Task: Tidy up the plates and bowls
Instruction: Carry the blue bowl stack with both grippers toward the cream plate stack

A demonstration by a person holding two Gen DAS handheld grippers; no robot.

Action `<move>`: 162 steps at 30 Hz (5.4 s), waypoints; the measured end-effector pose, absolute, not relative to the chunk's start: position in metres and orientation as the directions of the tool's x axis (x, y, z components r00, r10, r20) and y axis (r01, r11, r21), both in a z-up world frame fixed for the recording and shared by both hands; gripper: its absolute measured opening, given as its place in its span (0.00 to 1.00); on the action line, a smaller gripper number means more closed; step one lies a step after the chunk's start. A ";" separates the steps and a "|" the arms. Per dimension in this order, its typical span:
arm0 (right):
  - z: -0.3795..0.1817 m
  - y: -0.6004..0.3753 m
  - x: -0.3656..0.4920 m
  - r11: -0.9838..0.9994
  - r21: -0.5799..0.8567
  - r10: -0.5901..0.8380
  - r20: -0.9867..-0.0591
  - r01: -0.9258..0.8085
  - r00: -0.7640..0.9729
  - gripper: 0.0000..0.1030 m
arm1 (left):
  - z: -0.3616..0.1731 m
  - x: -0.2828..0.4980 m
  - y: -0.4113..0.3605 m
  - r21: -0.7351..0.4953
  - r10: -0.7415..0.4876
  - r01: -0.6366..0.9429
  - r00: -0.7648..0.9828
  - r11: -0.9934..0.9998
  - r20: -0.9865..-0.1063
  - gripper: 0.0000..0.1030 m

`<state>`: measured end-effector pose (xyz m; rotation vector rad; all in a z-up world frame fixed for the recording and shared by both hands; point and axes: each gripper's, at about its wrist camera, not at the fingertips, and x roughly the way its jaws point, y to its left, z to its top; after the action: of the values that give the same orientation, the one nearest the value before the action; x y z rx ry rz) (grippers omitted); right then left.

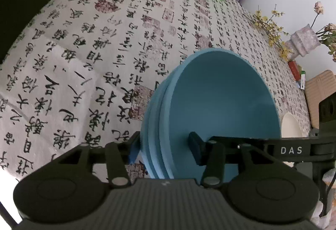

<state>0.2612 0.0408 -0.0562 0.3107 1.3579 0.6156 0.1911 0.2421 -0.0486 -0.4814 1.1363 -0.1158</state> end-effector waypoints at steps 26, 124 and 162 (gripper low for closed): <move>-0.052 0.033 0.259 0.803 0.561 0.587 -0.803 -0.202 0.105 0.41 | -0.043 0.186 0.237 -0.409 -0.299 -0.167 0.452 0.897 -0.840 0.48; -0.017 -0.060 0.207 0.794 0.581 0.608 -0.742 -0.181 0.284 0.42 | -0.012 0.157 0.159 -0.397 -0.221 -0.185 0.592 0.899 -0.775 0.45; -0.007 -0.149 0.192 0.790 0.593 0.605 -0.714 -0.156 0.354 0.42 | 0.001 0.159 0.073 -0.375 -0.238 -0.108 0.607 0.921 -0.759 0.45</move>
<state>0.1916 -0.1490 -0.0072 0.4683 1.1085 0.5153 0.1588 0.0733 0.0013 -0.4080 0.9229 -0.0779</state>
